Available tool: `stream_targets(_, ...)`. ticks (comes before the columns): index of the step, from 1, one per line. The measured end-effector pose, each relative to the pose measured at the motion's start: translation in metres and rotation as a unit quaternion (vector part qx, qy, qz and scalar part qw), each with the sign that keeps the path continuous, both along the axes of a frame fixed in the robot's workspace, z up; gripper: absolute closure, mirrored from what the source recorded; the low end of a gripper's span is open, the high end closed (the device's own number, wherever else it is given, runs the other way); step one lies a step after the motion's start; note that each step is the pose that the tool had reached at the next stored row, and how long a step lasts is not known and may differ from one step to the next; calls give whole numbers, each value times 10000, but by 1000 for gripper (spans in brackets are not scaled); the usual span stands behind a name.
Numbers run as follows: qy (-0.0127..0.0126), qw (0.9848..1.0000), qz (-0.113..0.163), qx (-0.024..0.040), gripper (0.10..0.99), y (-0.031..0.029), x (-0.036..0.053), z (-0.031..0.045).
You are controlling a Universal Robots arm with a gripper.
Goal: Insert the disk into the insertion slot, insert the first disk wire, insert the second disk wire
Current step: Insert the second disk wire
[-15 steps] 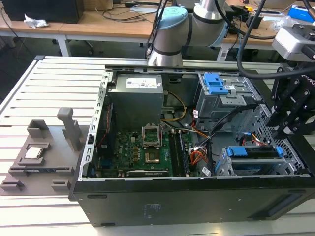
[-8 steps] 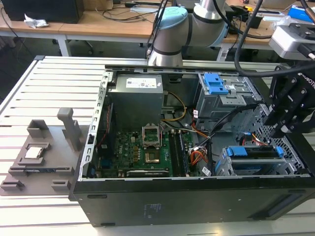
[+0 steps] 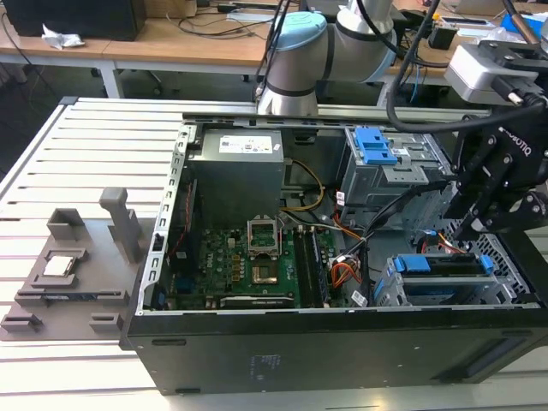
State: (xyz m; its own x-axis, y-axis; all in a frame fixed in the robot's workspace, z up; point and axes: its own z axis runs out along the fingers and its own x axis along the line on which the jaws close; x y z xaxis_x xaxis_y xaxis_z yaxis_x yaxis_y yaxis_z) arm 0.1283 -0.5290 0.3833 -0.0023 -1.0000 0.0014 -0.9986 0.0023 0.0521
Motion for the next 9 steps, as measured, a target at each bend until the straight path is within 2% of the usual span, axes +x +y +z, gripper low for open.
stream_targets(9, -1, 10000, 0, 0, 725, 21, -179, -39)
